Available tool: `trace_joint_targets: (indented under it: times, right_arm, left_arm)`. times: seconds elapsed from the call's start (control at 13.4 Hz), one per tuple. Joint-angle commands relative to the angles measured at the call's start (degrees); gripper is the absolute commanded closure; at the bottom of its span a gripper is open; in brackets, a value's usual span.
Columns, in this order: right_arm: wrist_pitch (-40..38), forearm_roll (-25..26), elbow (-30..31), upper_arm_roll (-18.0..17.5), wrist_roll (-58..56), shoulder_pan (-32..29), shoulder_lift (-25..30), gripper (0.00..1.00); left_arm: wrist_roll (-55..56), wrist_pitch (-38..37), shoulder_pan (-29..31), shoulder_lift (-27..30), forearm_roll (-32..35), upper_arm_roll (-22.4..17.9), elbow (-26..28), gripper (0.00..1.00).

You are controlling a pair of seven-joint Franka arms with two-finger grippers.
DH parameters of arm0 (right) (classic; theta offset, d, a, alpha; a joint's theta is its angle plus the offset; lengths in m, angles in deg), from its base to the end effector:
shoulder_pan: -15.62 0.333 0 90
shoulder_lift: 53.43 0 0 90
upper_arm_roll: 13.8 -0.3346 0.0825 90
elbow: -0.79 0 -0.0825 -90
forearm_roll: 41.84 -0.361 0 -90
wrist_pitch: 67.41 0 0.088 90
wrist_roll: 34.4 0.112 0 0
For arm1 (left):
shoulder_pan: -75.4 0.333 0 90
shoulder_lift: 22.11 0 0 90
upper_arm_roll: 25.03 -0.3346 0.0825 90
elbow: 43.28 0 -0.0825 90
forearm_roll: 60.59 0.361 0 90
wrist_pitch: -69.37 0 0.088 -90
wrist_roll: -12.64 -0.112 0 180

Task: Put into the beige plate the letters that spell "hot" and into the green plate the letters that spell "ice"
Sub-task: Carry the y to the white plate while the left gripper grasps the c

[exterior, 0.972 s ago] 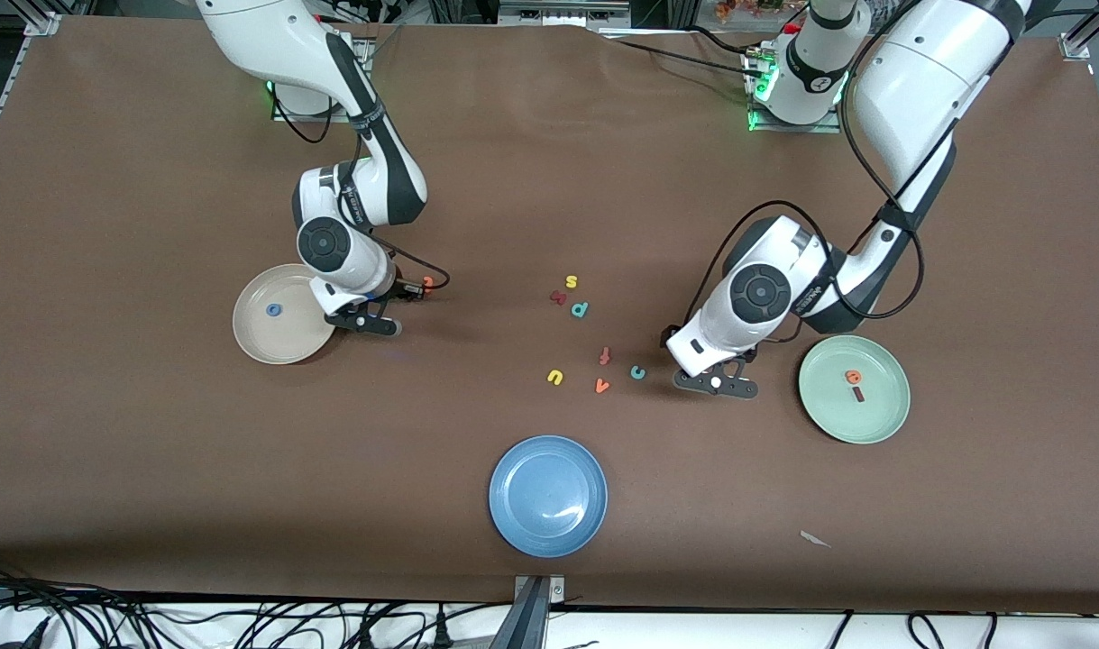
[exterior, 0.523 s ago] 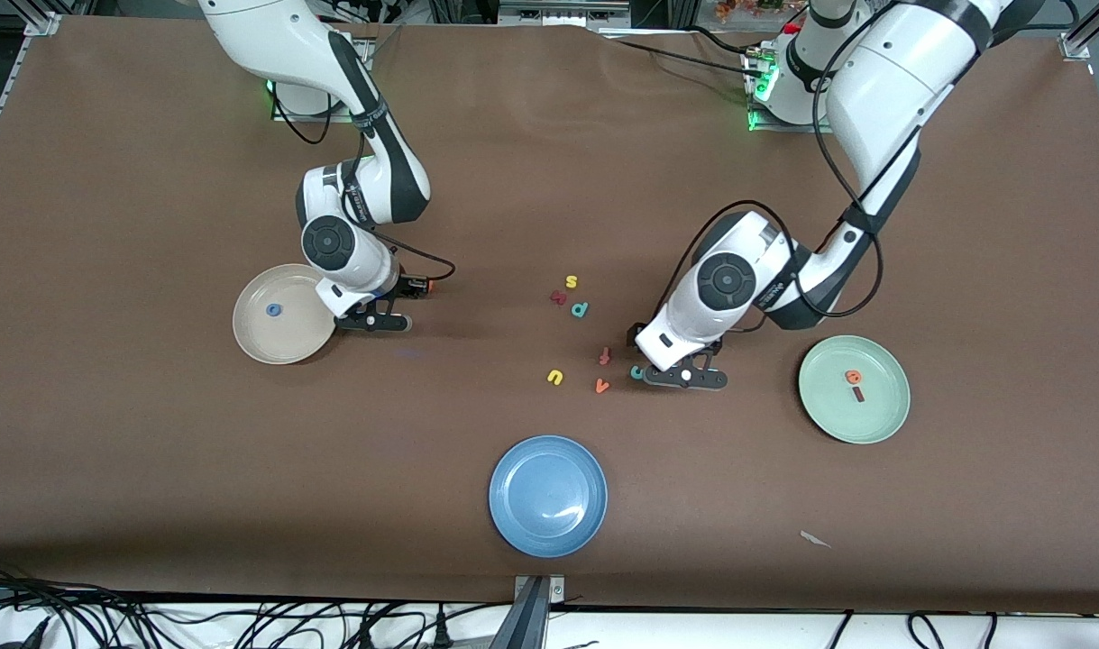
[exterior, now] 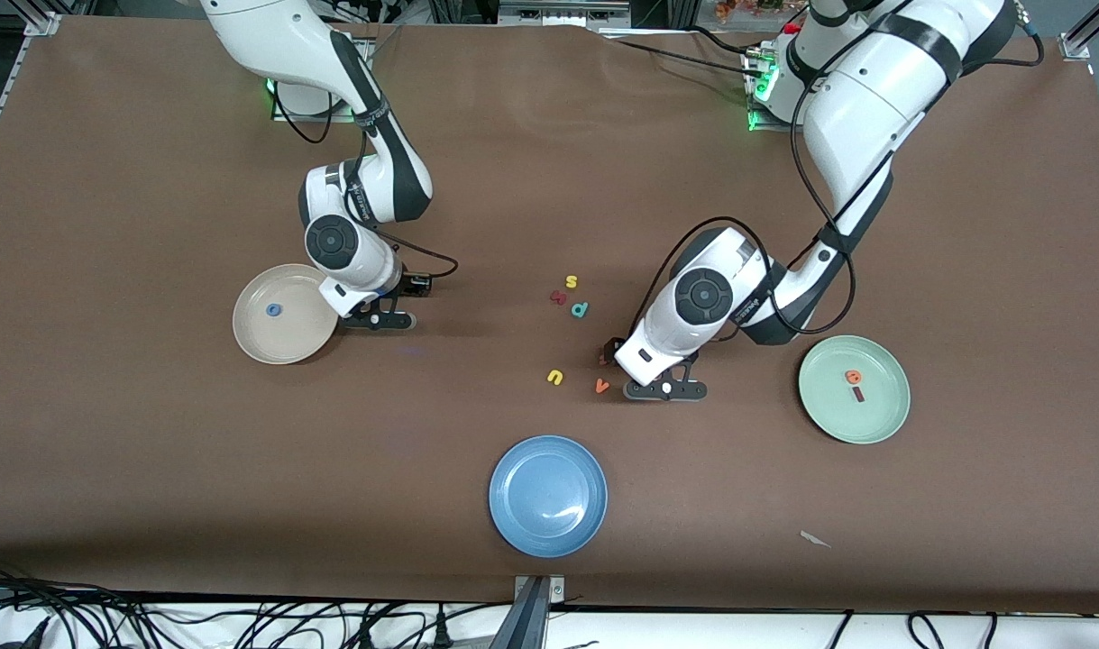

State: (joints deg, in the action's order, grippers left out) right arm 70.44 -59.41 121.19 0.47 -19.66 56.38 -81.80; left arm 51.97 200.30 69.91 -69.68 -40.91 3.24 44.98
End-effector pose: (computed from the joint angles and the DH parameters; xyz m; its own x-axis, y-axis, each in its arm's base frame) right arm 0.4966 0.2518 0.2037 0.9845 -0.0207 -0.1739 -0.0216 -0.9998 -0.0029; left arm 0.6201 -0.3282 0.2264 0.9992 0.0130 -0.0374 0.0164 -0.9956 0.0927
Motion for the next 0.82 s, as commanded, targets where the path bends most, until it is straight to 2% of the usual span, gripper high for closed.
trace_joint_targets:
  times: [0.0,0.15,0.45,0.6,0.75]
  right_arm:
    - [0.0,0.2,2.2,-0.3,-2.3,0.5,0.9,0.51]
    - [0.0,0.2,3.0,-0.3,-3.6,0.5,0.9,0.53]
    - [0.0,0.1,3.1,-0.2,-3.6,0.5,0.9,0.75]
    - [0.0,0.1,3.1,-0.2,-3.6,0.5,0.9,0.85]
    - [0.0,-0.1,2.7,0.0,-3.0,0.4,0.9,0.86]
  left_arm:
    - [0.1,-0.3,-3.7,-2.8,-0.8,-3.8,-4.5,0.04]
    - [0.2,-0.3,-6.6,-2.9,-1.0,-7.3,-4.8,0.06]
    - [0.3,-0.3,-6.8,-3.1,-1.2,-7.4,-4.8,0.1]
    - [0.3,-0.3,-6.9,-3.2,-1.2,-7.4,-4.8,0.2]
    - [0.3,-0.3,-6.9,-3.4,-1.2,-7.4,-4.8,0.29]
